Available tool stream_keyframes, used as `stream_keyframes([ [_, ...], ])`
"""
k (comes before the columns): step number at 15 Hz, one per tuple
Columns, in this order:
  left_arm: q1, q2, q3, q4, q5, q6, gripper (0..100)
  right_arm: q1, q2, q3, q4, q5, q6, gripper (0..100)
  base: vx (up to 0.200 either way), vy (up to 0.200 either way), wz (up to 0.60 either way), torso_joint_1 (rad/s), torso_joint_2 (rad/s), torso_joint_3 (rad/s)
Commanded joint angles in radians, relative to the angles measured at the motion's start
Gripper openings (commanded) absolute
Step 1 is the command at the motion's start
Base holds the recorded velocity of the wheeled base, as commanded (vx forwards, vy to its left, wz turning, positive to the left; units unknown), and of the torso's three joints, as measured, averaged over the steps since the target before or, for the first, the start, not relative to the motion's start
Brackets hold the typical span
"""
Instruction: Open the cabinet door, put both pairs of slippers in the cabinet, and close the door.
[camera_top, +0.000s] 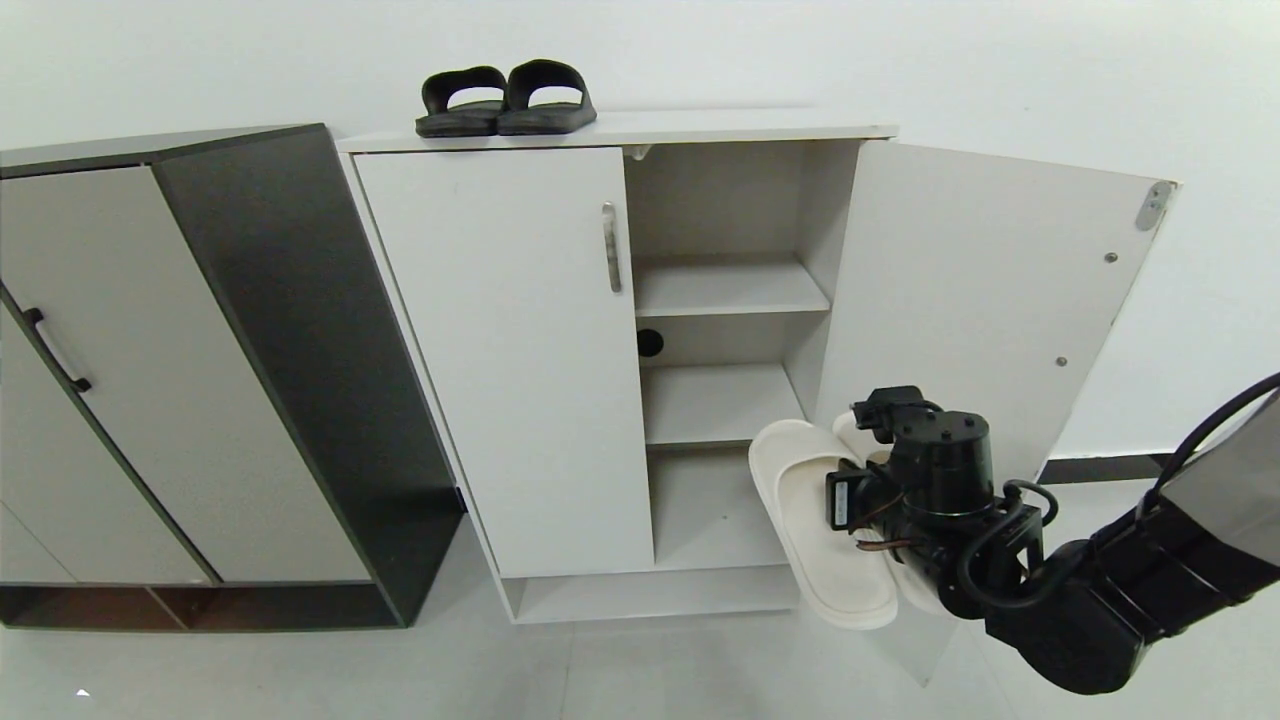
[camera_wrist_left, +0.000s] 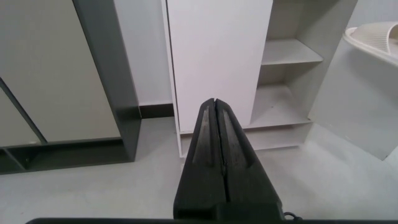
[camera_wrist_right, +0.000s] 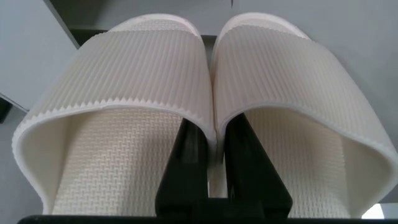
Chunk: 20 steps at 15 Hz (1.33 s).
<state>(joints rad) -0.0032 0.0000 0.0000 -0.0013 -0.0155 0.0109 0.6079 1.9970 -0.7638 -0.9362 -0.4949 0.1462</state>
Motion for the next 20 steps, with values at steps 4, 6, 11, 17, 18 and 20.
stream_keyframes([
  [4, 0.0, 0.002, 0.0, 0.0, -0.001, 0.0, 0, 0.139, -0.018, -0.017, -0.019, 0.002, 0.003, 0, 0.0, 0.0, 0.0, 0.0, 0.0, 0.0],
  [6, 0.0, 0.002, 0.0, 0.0, -0.001, -0.002, 0, 0.156, 0.046, -0.066, -0.024, -0.01, 0.01, 0, 0.0, 0.0, 0.0, 0.0, 0.0, 0.0],
  [11, 0.0, 0.002, 0.0, 0.0, -0.001, -0.002, 0, 0.142, 0.198, -0.196, -0.016, -0.04, 0.041, 0, 0.0, 0.0, 0.0, 0.0, 0.0, 0.0],
  [17, 0.0, 0.002, 0.0, 0.0, -0.003, -0.002, 0, 0.124, 0.24, -0.221, -0.013, -0.065, 0.046, 0, 0.0, 0.0, 0.0, -0.001, 0.0, -0.045],
  [18, 0.0, 0.002, 0.0, 0.0, -0.003, -0.002, 0, 0.124, 0.247, -0.227, -0.013, -0.079, 0.044, 0, 0.0, 0.0, 0.0, 0.012, 0.0, -0.173],
  [20, 0.0, 0.002, 0.0, 0.0, -0.003, -0.002, 0, 0.124, 0.272, -0.246, -0.015, -0.108, 0.044, 0, 0.0, 0.0, 0.0, 0.002, 0.0, -0.198],
])
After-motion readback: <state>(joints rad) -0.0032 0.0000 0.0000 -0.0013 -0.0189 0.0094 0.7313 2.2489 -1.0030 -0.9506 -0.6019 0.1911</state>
